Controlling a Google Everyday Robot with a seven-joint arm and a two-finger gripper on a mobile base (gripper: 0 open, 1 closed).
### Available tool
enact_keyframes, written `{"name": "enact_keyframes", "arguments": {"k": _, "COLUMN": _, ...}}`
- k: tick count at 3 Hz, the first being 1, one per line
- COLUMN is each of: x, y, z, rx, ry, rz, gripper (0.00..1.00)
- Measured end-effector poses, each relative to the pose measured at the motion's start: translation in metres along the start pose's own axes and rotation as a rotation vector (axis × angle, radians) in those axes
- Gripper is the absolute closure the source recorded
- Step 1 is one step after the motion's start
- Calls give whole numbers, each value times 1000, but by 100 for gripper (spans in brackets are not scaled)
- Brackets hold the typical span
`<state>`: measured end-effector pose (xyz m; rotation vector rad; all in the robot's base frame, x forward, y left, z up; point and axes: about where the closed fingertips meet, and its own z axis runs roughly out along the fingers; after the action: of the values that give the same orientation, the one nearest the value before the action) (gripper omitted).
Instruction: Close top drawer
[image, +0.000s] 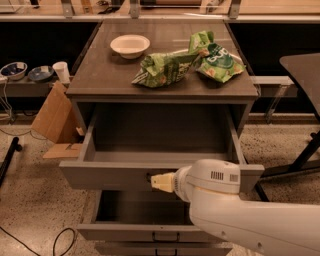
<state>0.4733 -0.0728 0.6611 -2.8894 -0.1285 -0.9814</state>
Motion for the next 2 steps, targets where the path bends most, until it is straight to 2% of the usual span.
{"name": "enact_keyframes", "arguments": {"k": 1, "x": 9, "y": 1, "z": 0, "rx": 11, "ry": 32, "rz": 21, "gripper": 0}}
{"name": "enact_keyframes", "arguments": {"k": 2, "x": 25, "y": 1, "z": -2, "rx": 25, "ry": 74, "rz": 16, "gripper": 0}}
